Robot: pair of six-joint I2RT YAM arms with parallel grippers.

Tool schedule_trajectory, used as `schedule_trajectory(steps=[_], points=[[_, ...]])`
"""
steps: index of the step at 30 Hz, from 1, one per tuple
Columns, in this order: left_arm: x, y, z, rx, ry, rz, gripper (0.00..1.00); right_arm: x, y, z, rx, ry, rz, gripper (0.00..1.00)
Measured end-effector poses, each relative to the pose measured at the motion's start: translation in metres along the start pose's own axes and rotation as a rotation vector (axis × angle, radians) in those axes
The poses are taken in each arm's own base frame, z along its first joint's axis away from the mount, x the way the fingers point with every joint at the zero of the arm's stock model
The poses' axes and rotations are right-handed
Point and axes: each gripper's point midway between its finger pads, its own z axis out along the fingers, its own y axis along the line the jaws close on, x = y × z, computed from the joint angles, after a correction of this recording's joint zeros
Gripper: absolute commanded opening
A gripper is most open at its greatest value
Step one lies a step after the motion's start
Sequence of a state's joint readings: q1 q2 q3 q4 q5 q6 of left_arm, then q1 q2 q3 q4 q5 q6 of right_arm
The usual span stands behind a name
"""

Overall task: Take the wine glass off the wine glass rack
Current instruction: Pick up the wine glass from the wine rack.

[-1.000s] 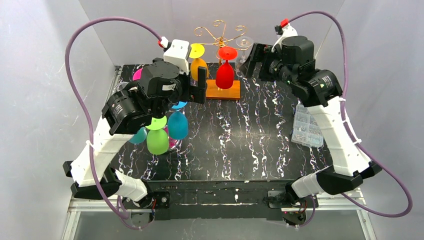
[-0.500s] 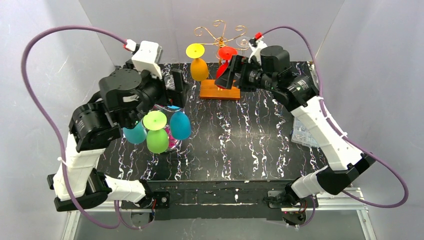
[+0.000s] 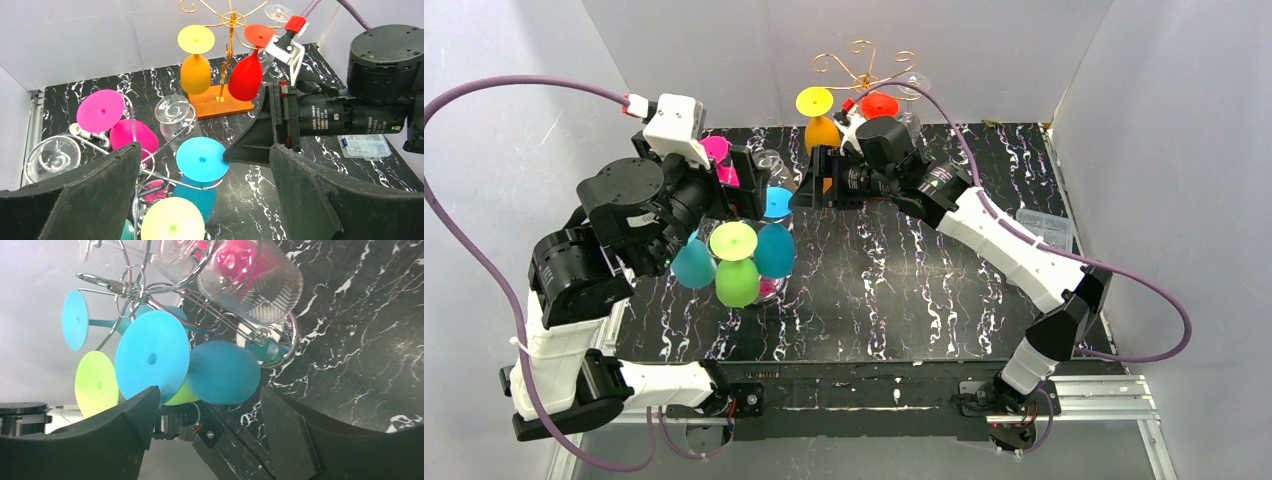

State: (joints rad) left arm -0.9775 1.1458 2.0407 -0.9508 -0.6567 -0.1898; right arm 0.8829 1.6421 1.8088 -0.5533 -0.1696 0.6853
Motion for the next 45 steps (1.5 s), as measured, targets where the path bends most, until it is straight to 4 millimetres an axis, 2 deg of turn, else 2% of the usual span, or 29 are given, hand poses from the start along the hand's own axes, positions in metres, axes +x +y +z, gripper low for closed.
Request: schedule_trajectory(steps=[8, 15, 21, 34, 37, 45], points=[[0.006, 0.013, -0.007, -0.038, -0.004, 0.004, 0.99, -0.002, 0.009, 0.008, -0.050, -0.023, 0.064, 0.74], [0.012, 0.016, -0.005, -0.056, 0.001, 0.016, 0.99, 0.001, 0.008, 0.016, -0.068, -0.027, 0.129, 0.62], [0.015, 0.017, -0.003, -0.067, 0.002, 0.020, 0.99, 0.000, 0.012, 0.019, -0.097, -0.040, 0.177, 0.56], [0.020, 0.018, -0.001, -0.073, 0.011, 0.027, 0.99, -0.005, 0.021, 0.012, -0.137, -0.070, 0.235, 0.35], [0.021, 0.018, -0.001, -0.073, 0.012, 0.028, 0.99, -0.007, 0.023, 0.010, -0.148, -0.078, 0.240, 0.27], [0.022, 0.018, -0.001, -0.074, 0.015, 0.030, 0.99, -0.008, 0.024, 0.006, -0.166, -0.085, 0.270, 0.14]])
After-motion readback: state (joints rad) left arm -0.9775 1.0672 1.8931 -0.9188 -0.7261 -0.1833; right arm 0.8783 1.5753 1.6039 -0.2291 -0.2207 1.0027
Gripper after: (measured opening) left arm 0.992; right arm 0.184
